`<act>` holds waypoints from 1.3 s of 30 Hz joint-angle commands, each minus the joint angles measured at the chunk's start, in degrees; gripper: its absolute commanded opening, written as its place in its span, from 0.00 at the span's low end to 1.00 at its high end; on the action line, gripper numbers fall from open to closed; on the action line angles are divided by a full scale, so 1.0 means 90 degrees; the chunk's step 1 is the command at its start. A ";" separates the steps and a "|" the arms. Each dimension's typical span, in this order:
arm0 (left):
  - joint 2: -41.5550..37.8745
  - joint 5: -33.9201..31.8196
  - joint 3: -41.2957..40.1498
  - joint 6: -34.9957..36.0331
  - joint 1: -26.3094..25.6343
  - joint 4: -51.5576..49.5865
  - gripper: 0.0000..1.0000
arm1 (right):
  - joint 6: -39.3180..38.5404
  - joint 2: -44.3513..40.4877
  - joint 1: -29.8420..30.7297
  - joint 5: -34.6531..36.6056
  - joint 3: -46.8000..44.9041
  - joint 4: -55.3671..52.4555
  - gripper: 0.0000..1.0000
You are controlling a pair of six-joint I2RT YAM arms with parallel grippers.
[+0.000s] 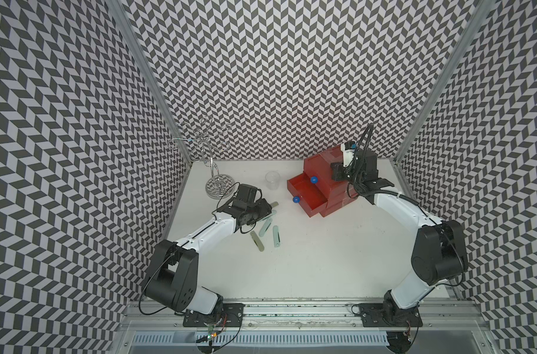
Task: Place the fruit knives into the drawer by color
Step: Pick up the fruit knife from the center of the board.
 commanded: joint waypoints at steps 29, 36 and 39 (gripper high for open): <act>0.3636 -0.1569 0.4023 0.3482 -0.0547 -0.1666 0.79 | 0.0146 0.1095 0.0088 -0.0248 -0.0739 -0.1976 0.00; 0.3867 -0.1813 0.4177 0.3495 -0.0554 -0.1861 0.74 | 0.0145 0.1102 0.0090 -0.0233 -0.0739 -0.1976 0.00; 0.3890 -0.1847 0.4167 0.3508 -0.0554 -0.1895 0.74 | 0.0146 0.1106 0.0086 -0.0228 -0.0739 -0.1975 0.00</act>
